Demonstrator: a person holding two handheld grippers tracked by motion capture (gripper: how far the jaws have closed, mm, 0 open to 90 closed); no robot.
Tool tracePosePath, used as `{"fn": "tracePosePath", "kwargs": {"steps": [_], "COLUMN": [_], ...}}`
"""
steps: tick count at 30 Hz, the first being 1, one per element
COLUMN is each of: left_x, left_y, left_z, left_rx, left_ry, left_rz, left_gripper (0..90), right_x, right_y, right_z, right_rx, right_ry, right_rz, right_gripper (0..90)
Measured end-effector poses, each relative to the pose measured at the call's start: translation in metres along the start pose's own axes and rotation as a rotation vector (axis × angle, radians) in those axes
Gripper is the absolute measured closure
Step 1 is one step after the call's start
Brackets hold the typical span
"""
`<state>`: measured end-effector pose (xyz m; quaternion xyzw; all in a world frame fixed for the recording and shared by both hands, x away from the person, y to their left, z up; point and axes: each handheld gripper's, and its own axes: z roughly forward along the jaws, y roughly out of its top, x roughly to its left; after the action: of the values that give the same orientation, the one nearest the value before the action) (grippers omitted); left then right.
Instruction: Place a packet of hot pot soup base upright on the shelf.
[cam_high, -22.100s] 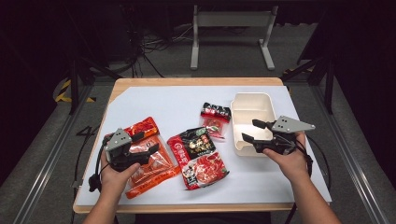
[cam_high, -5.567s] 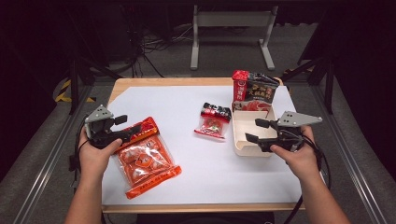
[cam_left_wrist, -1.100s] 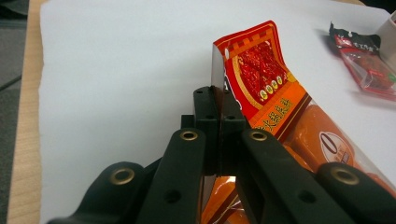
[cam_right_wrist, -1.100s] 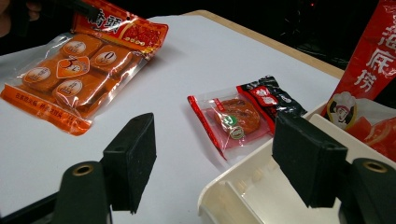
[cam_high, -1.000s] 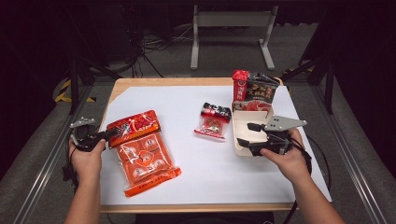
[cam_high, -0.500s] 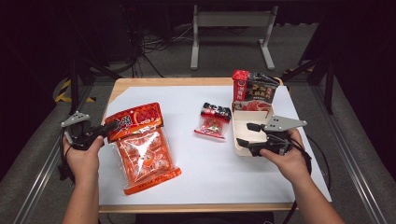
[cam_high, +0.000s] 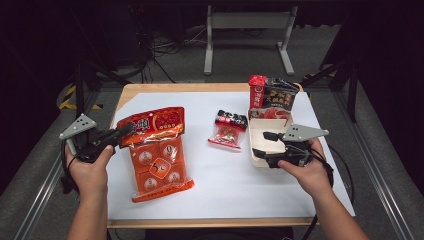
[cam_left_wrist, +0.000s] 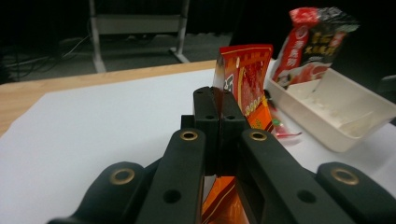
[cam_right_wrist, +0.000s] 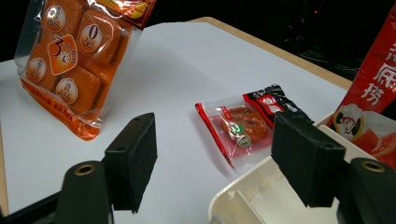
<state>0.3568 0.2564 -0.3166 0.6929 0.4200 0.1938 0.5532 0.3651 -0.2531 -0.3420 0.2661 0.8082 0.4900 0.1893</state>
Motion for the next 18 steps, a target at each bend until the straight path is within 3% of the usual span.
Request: {"fn": "tracePosePath", "kwargs": {"steps": [18], "left_x": [-0.058], "left_y": [0.024], "left_z": [-0.014], "left_rx": [-0.085], "left_ry": [-0.137], "left_rz": [0.175], "left_gripper": [90.0], "right_x": [0.011], "right_y": [0.007], "right_z": [0.005], "right_rx": [-0.009], "right_ry": [0.028], "right_rz": [-0.021], "right_gripper": [32.1]}}
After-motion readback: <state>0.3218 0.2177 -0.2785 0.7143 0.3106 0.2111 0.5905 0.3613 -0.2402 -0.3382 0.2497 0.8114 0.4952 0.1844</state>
